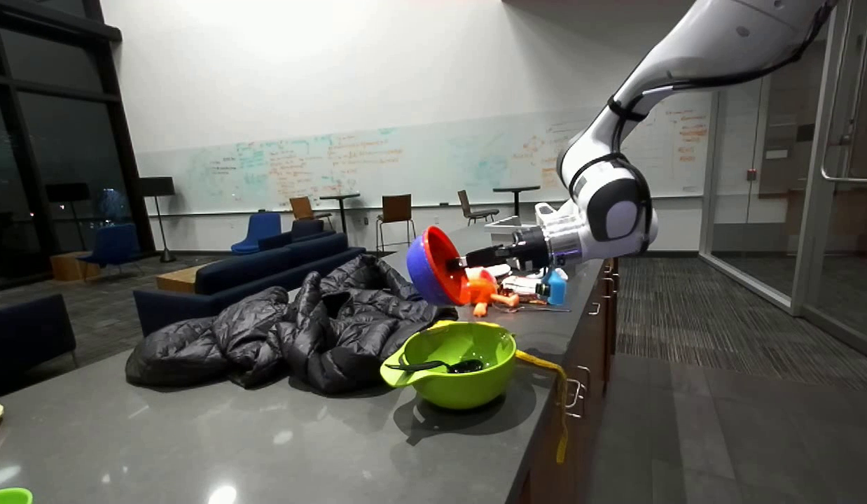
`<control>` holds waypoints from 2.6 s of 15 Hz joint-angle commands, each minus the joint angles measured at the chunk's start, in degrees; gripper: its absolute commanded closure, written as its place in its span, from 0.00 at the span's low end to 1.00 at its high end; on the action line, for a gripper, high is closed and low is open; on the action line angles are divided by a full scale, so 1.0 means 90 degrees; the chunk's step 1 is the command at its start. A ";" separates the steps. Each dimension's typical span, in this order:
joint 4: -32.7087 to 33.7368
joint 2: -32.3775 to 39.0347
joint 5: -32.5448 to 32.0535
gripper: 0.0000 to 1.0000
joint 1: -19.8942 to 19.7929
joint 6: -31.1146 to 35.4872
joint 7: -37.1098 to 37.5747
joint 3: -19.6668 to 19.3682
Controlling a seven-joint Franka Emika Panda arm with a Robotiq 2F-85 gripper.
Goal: Pour the contents of the orange bowl into the green bowl
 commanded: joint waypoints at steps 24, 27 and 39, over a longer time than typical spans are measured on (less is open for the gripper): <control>-0.0040 0.0963 -0.0219 0.98 0.0163 -0.2104 0.0882 -0.0377; -0.0050 0.0996 -0.0226 0.98 0.0135 -0.2398 0.0906 -0.0428; 0.0291 0.1419 -0.0249 0.98 0.0140 -0.2818 0.1161 -0.0505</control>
